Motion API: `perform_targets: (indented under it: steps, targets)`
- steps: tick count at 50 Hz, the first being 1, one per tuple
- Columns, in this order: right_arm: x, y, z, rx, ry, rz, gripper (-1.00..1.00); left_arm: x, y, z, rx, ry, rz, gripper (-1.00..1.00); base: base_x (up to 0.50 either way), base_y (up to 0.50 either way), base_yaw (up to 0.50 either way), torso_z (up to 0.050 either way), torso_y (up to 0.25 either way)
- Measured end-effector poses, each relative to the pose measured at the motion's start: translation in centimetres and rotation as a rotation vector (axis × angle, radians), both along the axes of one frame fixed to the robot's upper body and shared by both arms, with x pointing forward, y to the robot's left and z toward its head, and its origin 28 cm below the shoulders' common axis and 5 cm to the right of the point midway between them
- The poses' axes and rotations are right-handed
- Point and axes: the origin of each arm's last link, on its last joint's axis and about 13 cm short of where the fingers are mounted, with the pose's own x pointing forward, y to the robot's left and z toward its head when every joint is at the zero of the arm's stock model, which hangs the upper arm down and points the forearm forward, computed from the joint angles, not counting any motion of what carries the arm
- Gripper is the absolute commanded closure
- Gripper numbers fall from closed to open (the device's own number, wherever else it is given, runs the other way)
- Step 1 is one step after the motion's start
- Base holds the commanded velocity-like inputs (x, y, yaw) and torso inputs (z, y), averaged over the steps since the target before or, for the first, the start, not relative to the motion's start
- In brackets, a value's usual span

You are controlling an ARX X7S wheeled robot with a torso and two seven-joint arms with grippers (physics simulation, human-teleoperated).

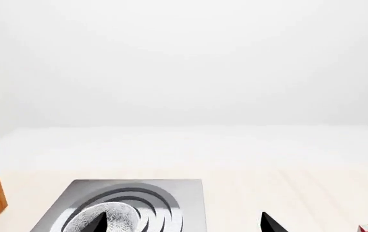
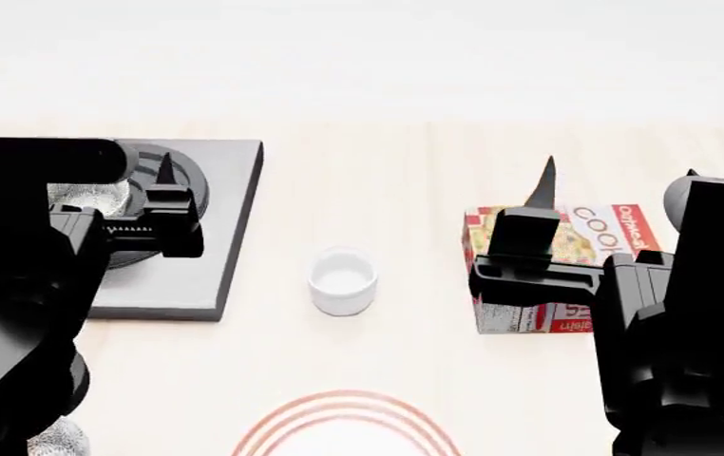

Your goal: Pick the akita bowl on the stove and place it on the plate.

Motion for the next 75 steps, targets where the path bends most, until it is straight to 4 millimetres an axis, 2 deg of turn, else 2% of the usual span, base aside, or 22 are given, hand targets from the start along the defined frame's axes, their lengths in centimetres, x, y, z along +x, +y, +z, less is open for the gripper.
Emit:
perform_targets:
  steps: [46, 54, 63, 75]
  targets:
    - [0.1, 0.0, -0.1, 0.001, -0.002, 0.003, -1.0, 0.0, 0.0, 0.2, 0.005, -0.005, -0.009, -1.0, 0.28, 0.0, 0.0, 0.0, 0.0]
    - [0.1, -0.1, -0.2, 0.003, -0.004, 0.002, -1.0, 1.0, 0.4, 3.0, 0.02, -0.029, -0.03, -1.0, 0.0, 0.0, 0.0, 0.0, 0.0]
    - [0.1, -0.1, -0.2, 0.005, -0.006, 0.0, -1.0, 3.2, 0.8, 6.6, 0.057, -0.039, -0.026, -1.0, 0.0, 0.0, 0.0, 0.0, 0.0]
    - [0.0, -0.1, -0.1, 0.006, -0.009, 0.003, -1.0, 6.8, 0.5, 9.3, 0.066, 0.034, 0.045, -1.0, 0.0, 0.0, 0.0, 0.0, 0.0]
